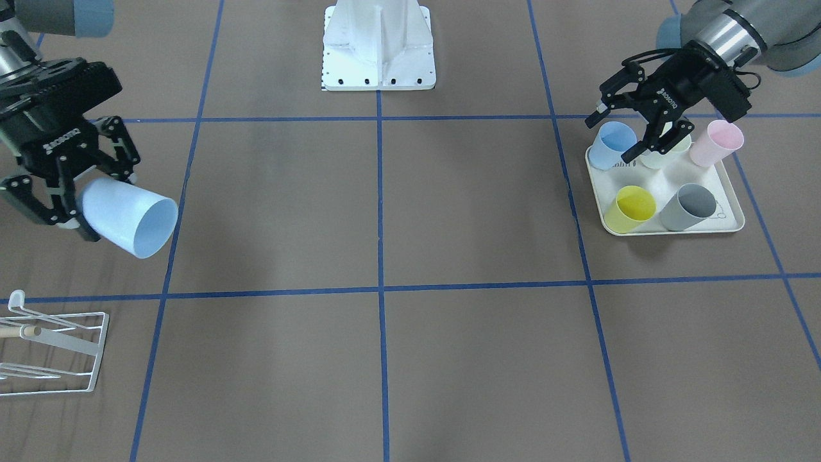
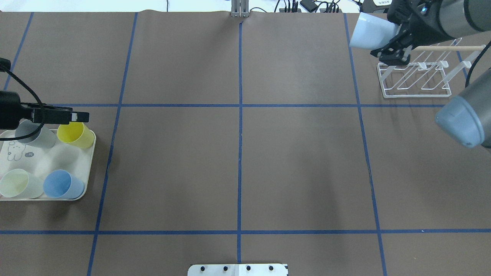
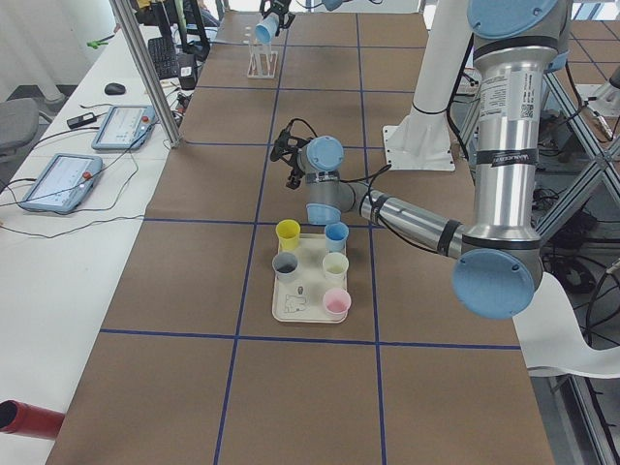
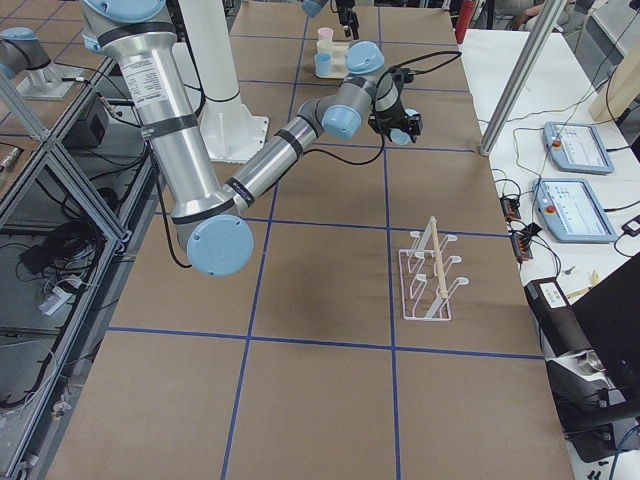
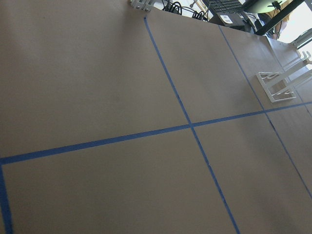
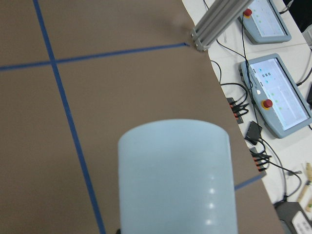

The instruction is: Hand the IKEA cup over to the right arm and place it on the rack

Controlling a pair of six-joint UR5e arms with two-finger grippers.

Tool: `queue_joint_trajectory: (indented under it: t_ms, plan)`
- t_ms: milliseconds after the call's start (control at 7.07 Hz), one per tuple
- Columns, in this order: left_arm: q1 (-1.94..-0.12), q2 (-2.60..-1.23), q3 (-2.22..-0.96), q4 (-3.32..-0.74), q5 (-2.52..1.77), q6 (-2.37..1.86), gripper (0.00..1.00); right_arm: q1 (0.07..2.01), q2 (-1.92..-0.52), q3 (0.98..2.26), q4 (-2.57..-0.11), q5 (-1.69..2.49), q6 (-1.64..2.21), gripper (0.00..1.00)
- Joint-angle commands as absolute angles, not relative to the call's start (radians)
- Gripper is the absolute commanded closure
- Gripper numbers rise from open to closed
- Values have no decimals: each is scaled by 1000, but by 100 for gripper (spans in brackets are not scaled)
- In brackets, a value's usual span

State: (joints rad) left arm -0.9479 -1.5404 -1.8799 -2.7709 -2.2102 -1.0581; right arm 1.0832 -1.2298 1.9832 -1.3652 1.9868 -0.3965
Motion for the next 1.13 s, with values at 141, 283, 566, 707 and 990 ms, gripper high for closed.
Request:
queue_joint_trajectory:
  t_ms: [141,283,566,707,990]
  plan:
    - [-956,-1532,-1878,-2773,-2220,-1046,0,1193,-1224,1898,-1480,1803,-959,100]
    - [-956,-1531,-1878,-2773,-2215,-1046,0,1210,-1224,1847,-1489,1728,-1106,100]
    - [-956,-1531,-1878,-2775,-2212,-1048,0,1206,-1224,1769,-1489,1567,-1283,100]
    - [-954,-1531,-1876,-2775,-2212,-1049,0,1206,-1224,1714,-1476,1521,-1360,100]
    - [-956,-1529,-1876,-2777,-2212,-1051,0,1174,-1200,1665,-1476,1479,-1358,100]
